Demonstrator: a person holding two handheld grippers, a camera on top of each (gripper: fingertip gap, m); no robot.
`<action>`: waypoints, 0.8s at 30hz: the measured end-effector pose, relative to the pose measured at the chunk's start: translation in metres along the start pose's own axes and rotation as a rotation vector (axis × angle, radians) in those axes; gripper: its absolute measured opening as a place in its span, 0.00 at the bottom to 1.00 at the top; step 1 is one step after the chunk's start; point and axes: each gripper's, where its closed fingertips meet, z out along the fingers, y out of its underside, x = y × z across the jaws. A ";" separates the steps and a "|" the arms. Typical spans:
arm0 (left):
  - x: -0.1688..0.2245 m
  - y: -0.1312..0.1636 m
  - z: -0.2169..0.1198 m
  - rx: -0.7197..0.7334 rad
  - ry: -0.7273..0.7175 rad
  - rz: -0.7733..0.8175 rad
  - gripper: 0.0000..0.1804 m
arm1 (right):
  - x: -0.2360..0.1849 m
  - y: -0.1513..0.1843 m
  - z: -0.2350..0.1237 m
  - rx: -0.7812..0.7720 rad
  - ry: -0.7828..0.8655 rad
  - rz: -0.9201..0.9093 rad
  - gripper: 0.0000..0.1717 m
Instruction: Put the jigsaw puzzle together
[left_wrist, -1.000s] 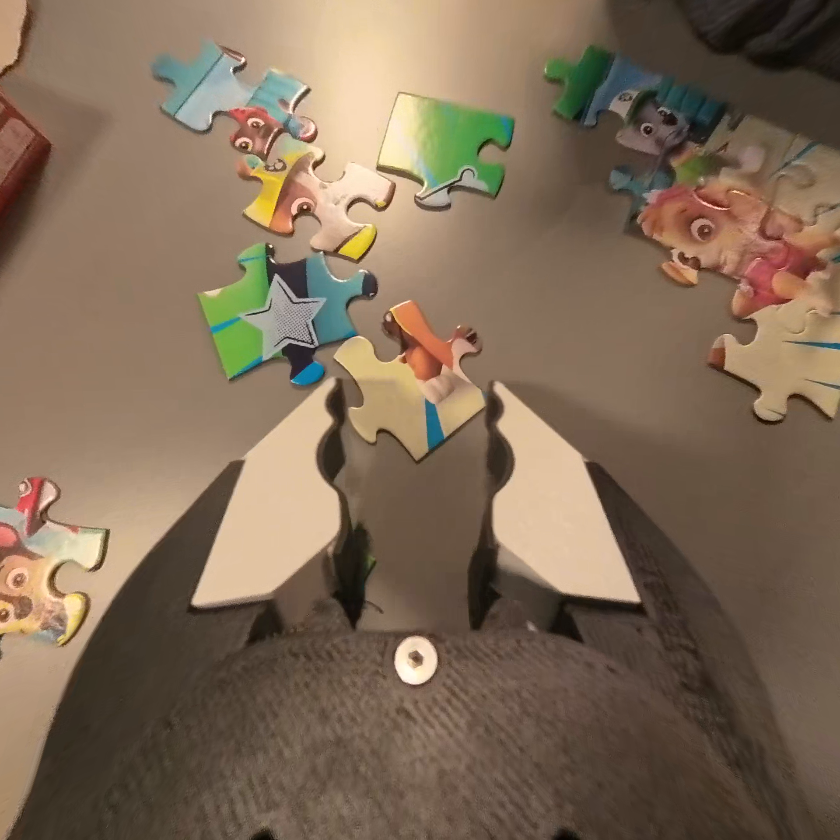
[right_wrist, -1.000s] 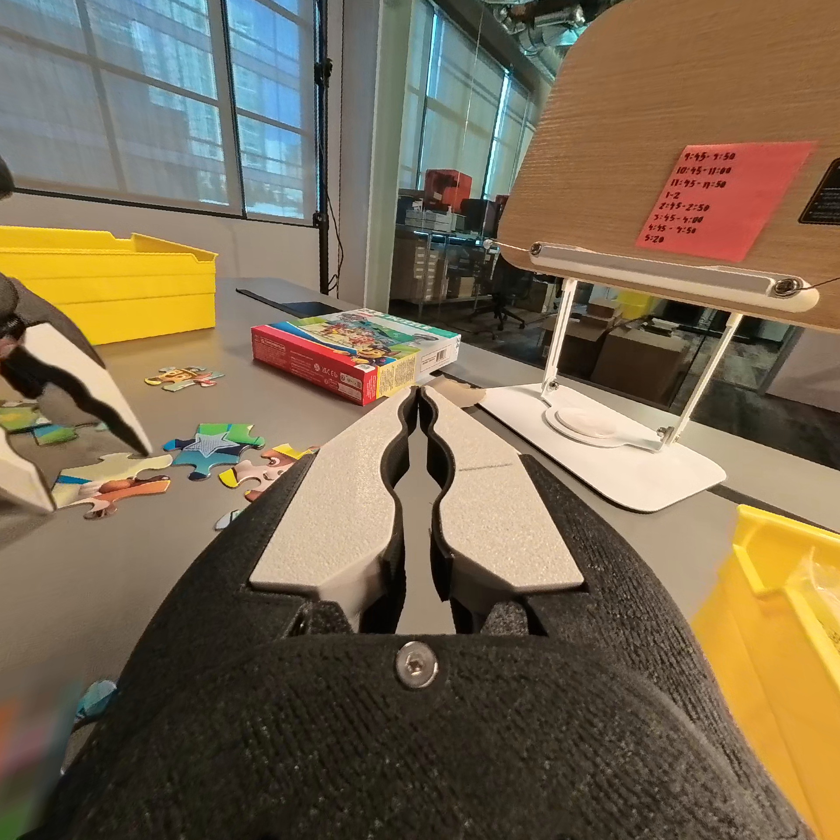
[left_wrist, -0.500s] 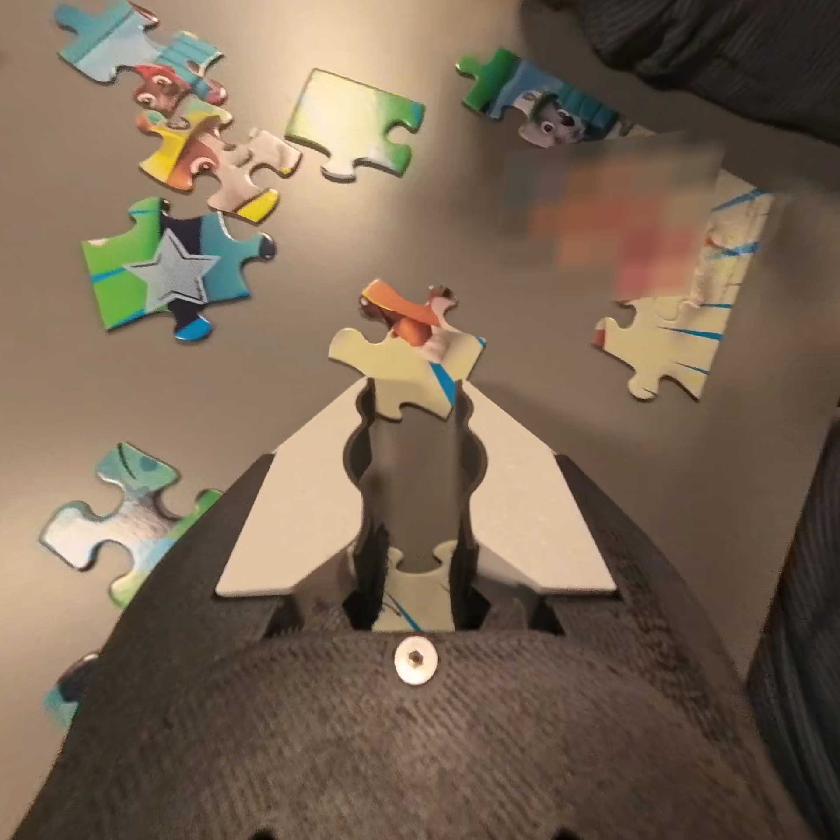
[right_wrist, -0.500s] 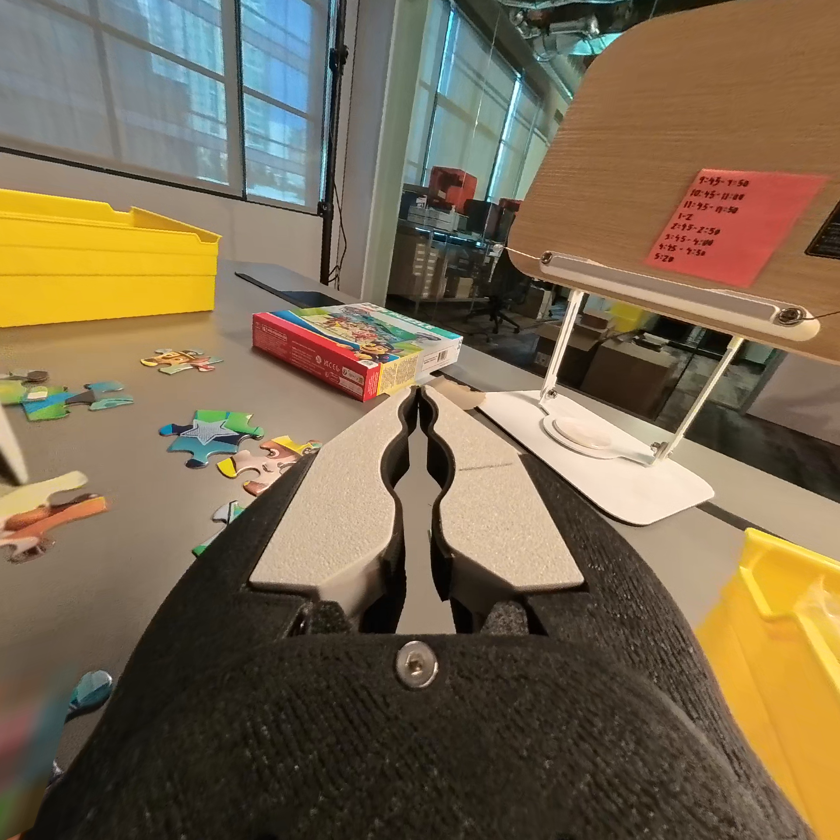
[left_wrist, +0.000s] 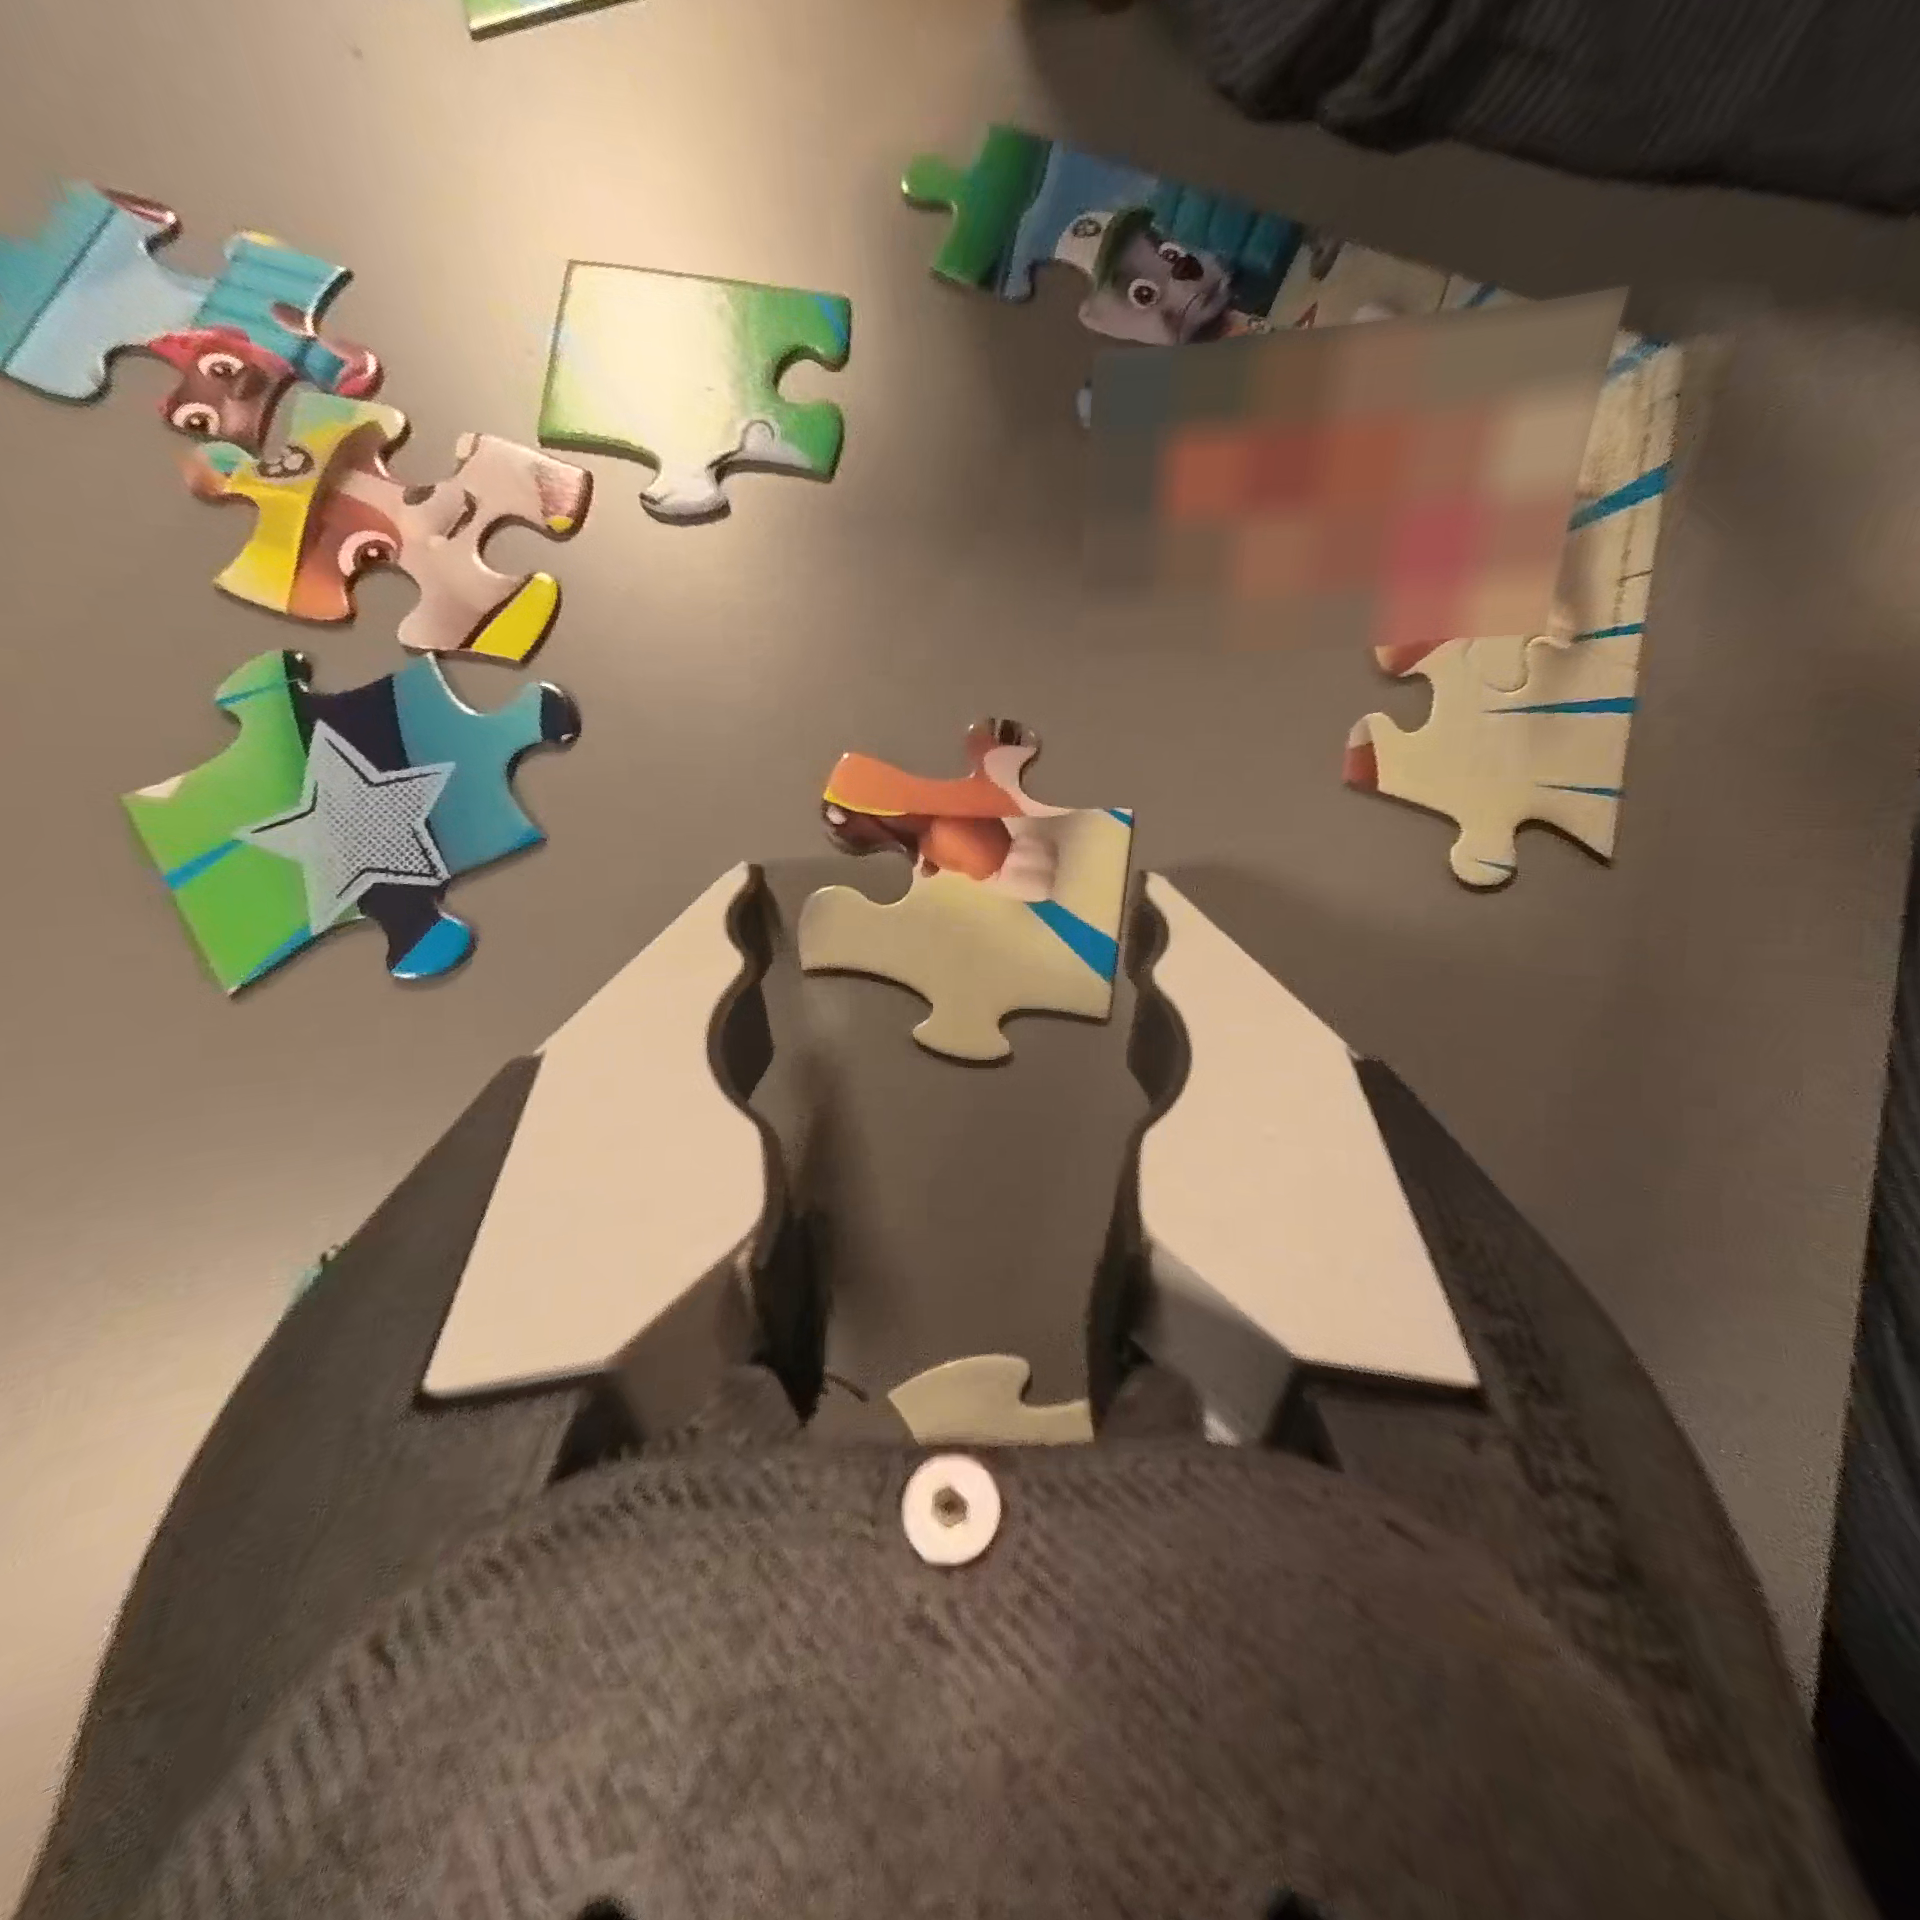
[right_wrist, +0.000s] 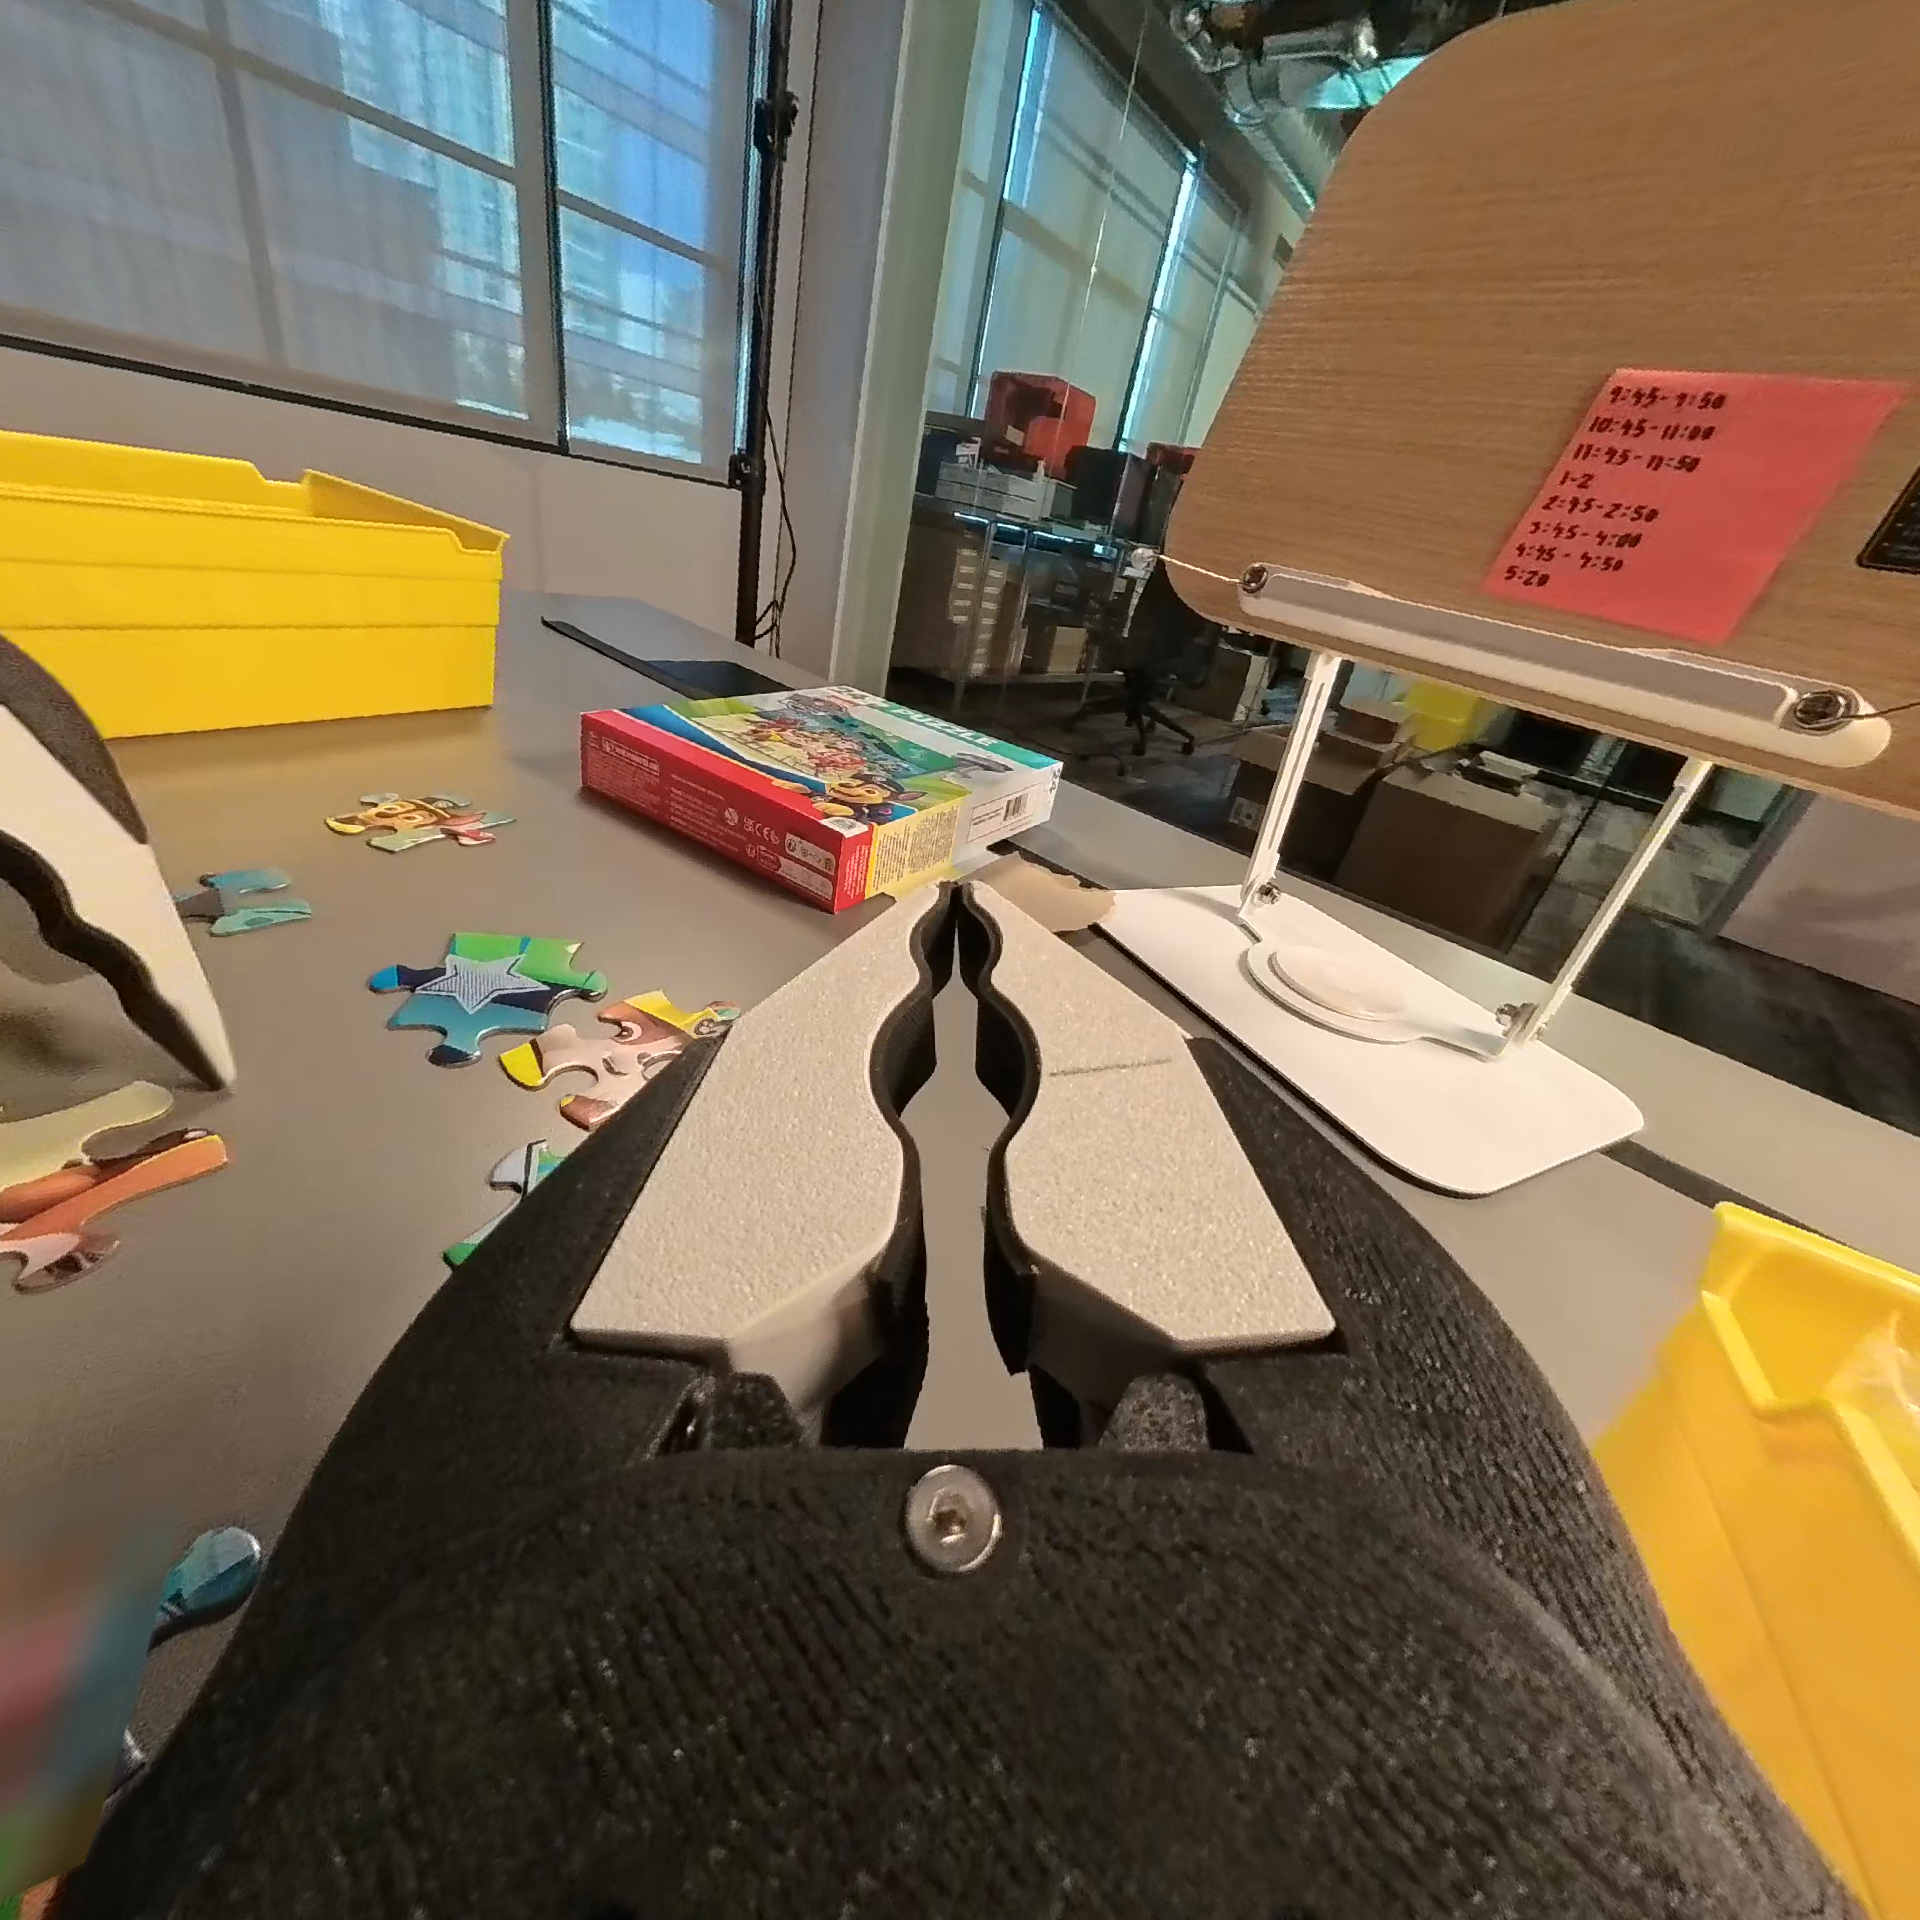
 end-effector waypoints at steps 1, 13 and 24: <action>-0.001 0.001 -0.001 -0.009 0.003 0.006 0.37 | 0.000 0.000 0.000 0.000 0.000 0.001 0.00; 0.012 0.004 0.000 -0.066 0.052 0.093 0.37 | 0.000 0.001 0.001 -0.004 -0.004 0.010 0.00; 0.013 0.008 -0.003 -0.078 0.039 0.145 0.32 | 0.001 0.001 0.001 -0.001 -0.004 0.021 0.00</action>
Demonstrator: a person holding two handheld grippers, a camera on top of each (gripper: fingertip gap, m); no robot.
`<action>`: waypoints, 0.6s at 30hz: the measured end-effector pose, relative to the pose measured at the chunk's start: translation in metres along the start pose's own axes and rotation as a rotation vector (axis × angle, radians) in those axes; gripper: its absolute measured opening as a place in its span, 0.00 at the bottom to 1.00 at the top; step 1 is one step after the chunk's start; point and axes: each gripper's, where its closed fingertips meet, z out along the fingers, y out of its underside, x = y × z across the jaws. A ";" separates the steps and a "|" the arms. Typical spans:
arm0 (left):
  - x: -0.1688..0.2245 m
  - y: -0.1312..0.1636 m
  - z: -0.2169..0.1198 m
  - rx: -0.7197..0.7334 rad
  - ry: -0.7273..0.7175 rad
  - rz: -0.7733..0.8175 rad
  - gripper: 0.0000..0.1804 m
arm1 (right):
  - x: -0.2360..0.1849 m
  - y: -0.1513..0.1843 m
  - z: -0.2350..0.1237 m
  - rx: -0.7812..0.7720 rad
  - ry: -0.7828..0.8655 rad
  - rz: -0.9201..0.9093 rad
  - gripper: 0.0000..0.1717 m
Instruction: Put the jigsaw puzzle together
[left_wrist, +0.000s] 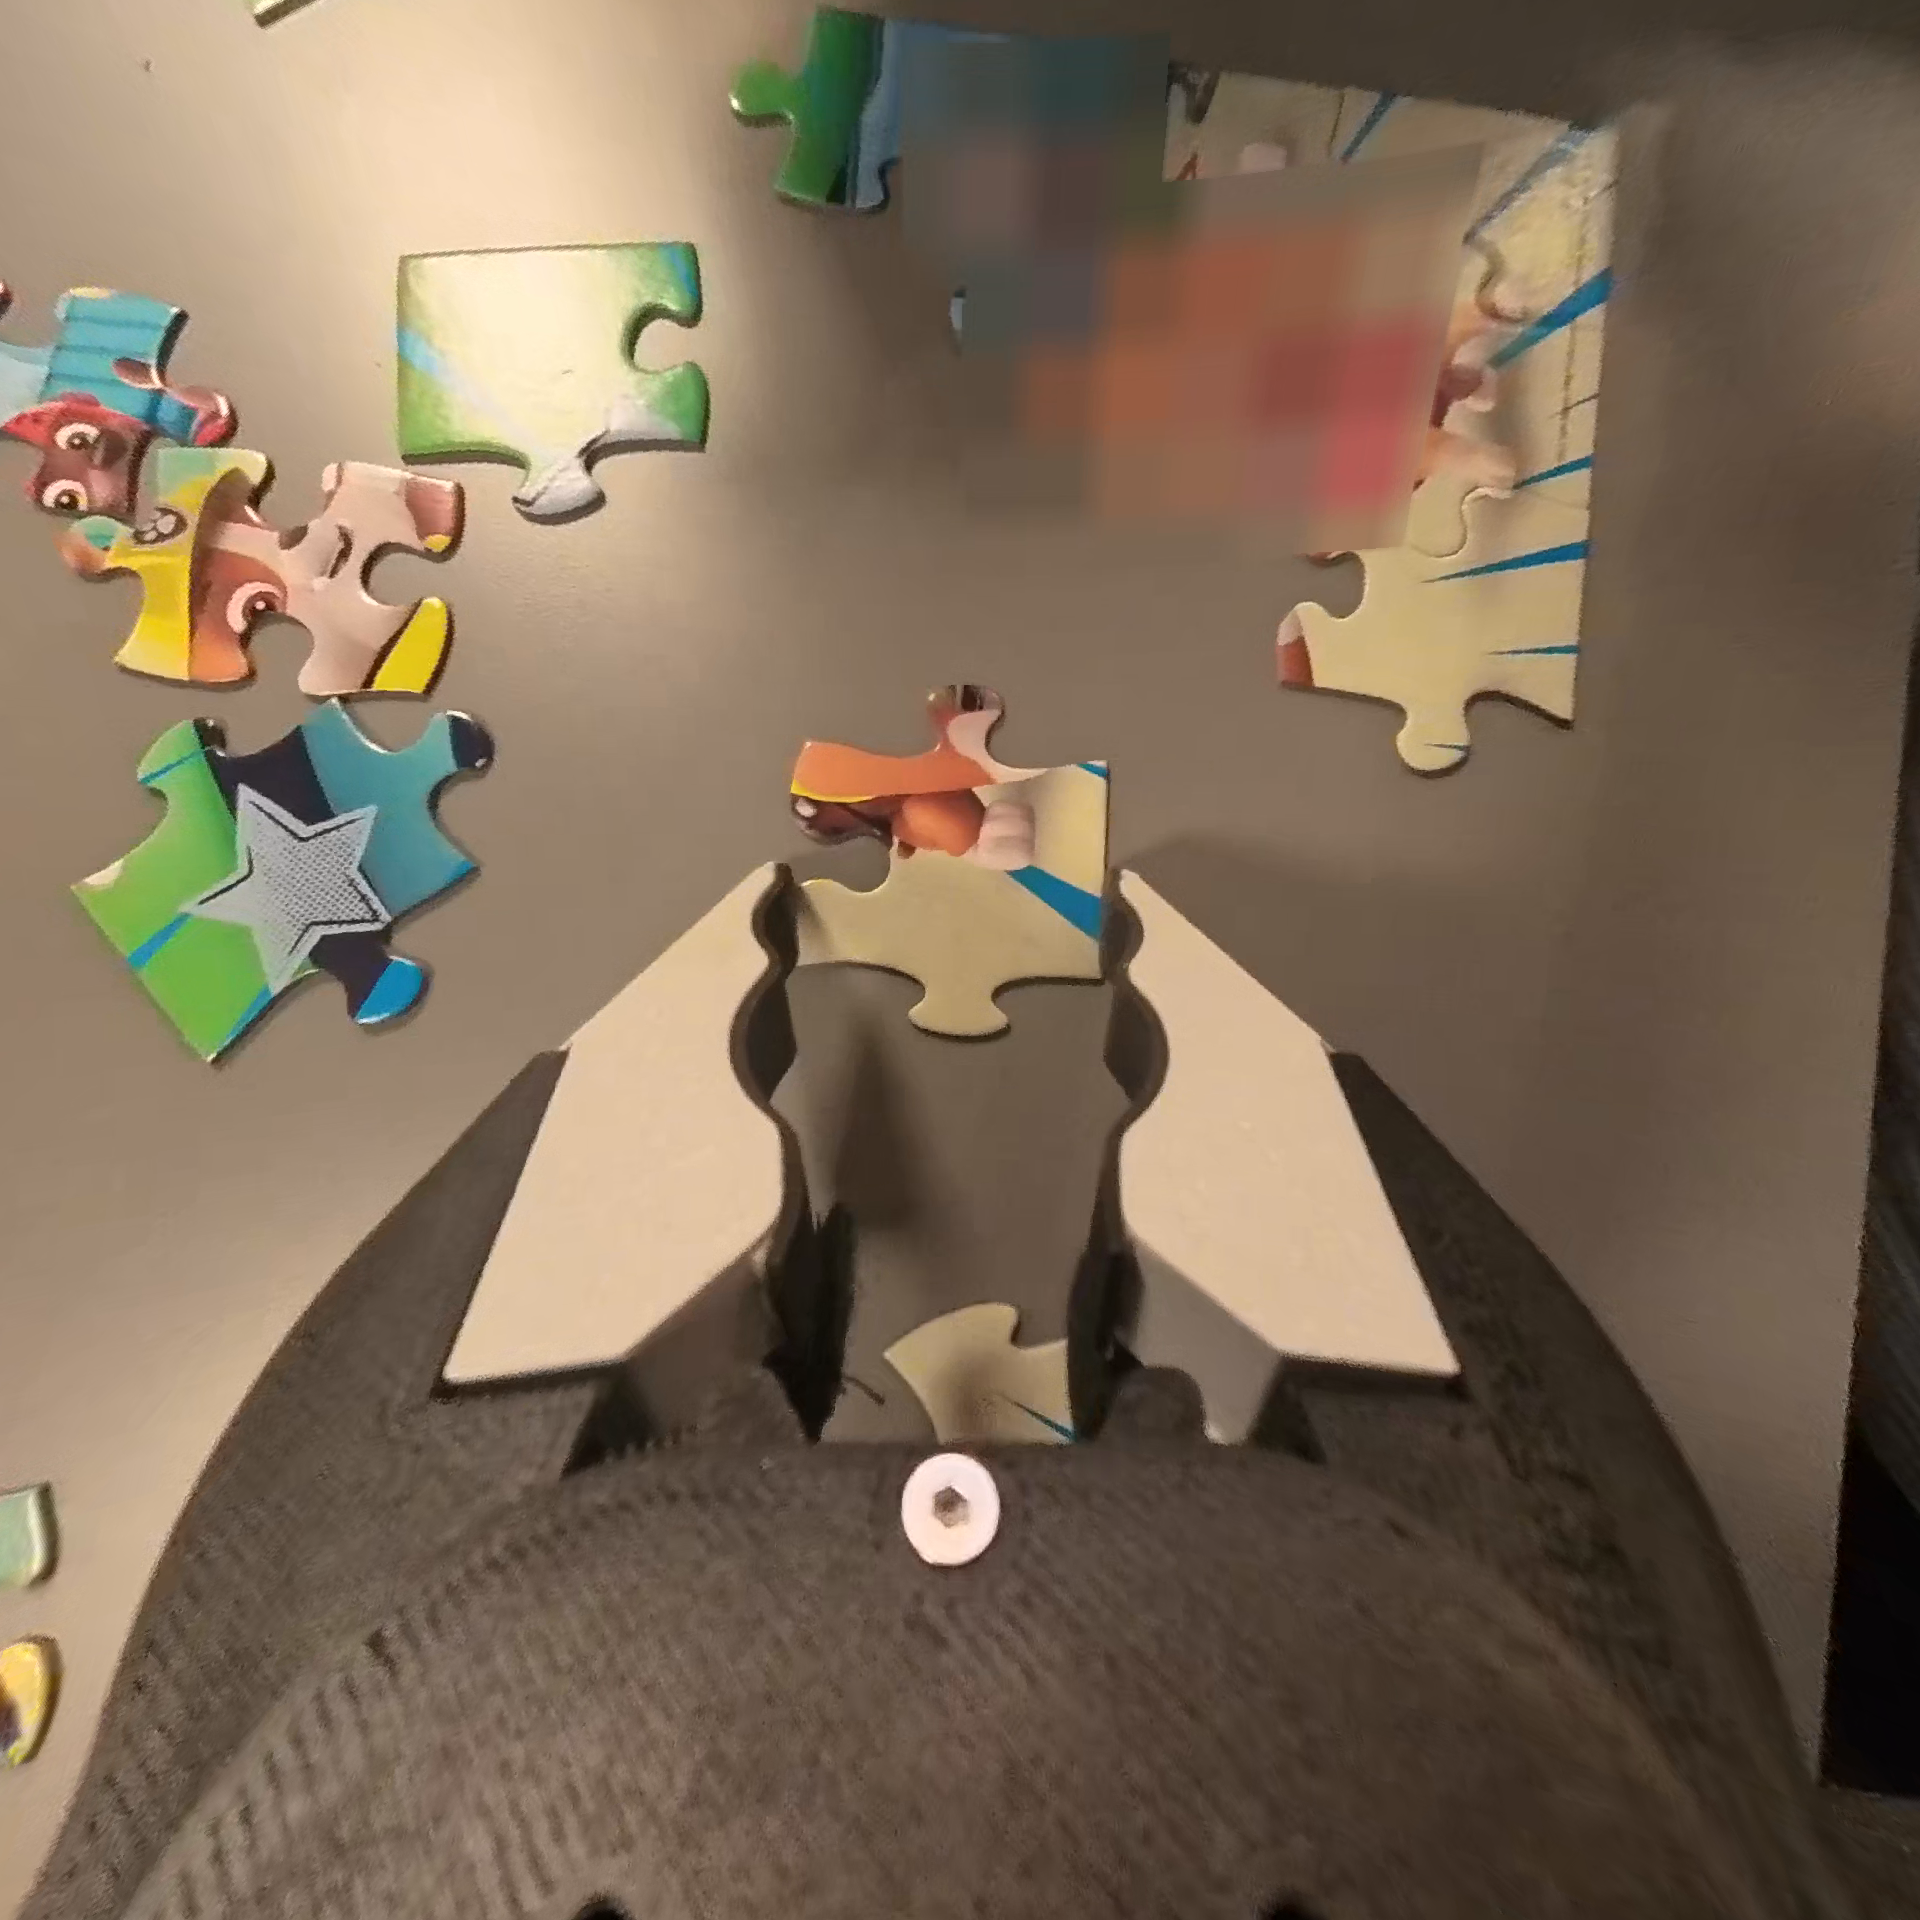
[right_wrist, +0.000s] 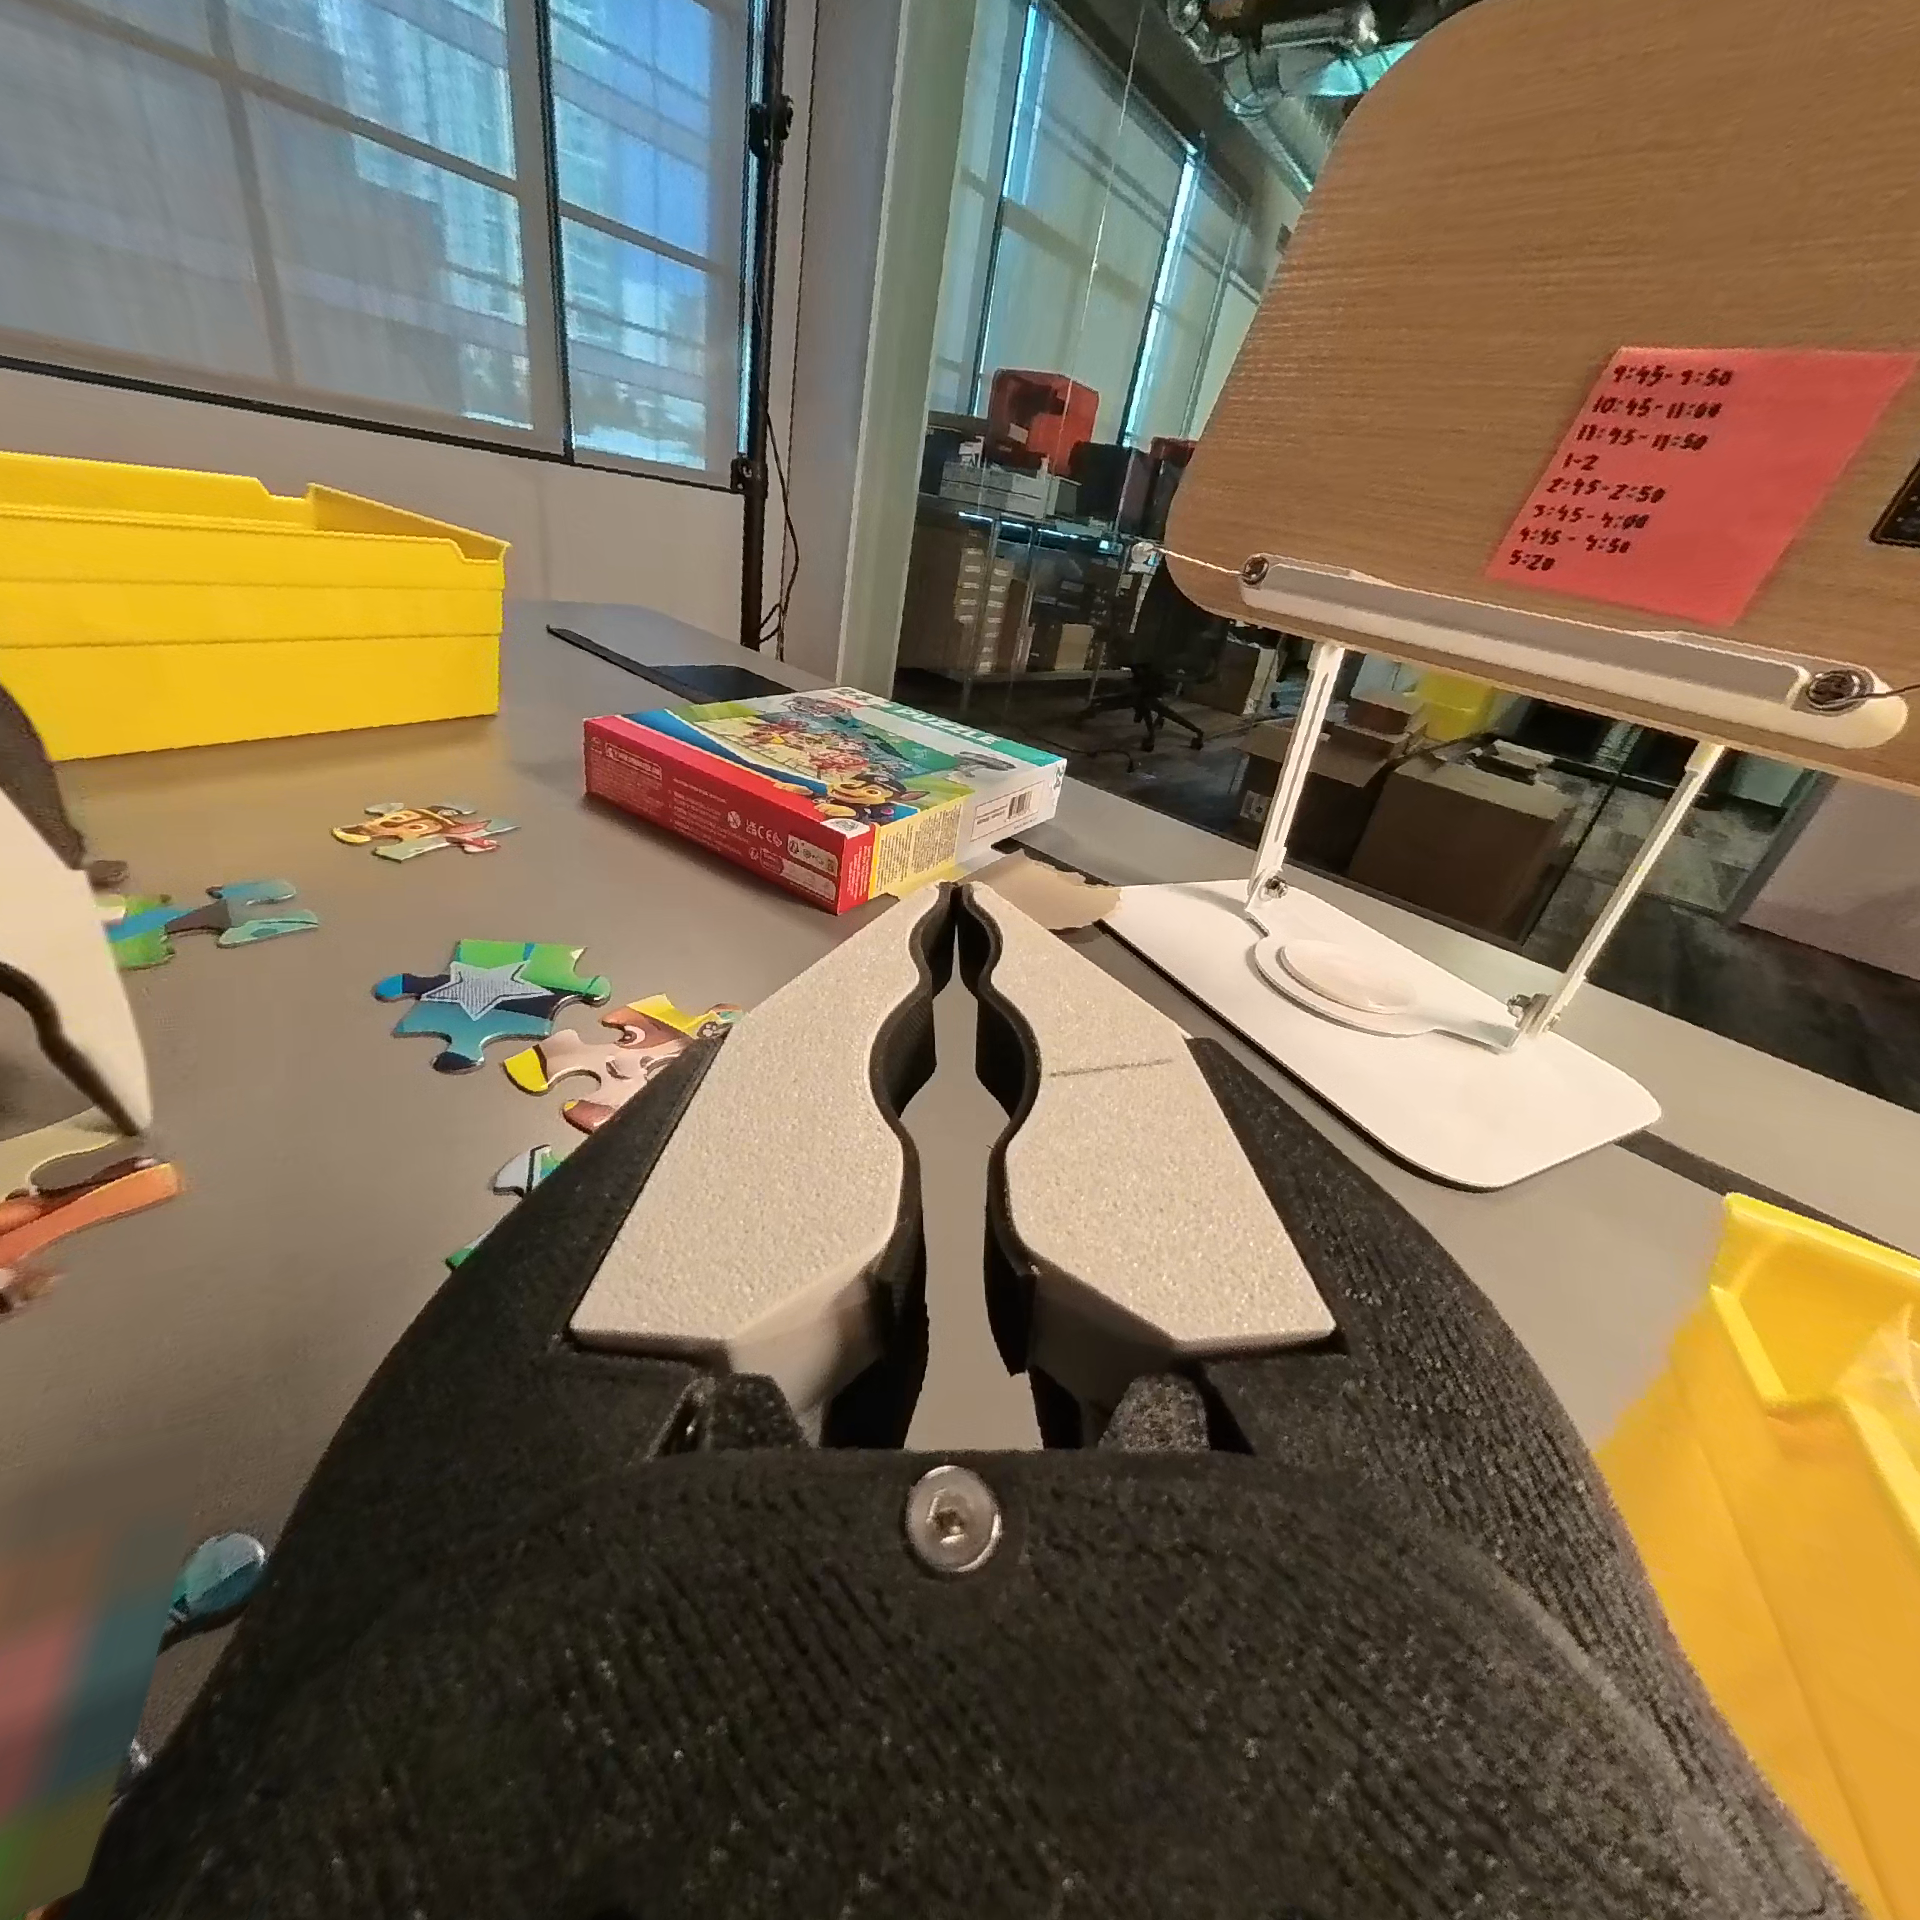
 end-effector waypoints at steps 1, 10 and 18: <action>0.002 0.001 0.000 0.001 0.002 0.004 0.32 | 0.000 0.000 0.000 0.000 0.000 0.001 0.00; 0.033 0.004 -0.004 0.044 0.047 0.040 0.25 | 0.000 0.000 0.000 0.000 -0.002 0.002 0.00; 0.047 0.005 -0.005 0.044 0.074 0.050 0.25 | -0.001 0.000 0.001 -0.001 -0.003 -0.001 0.00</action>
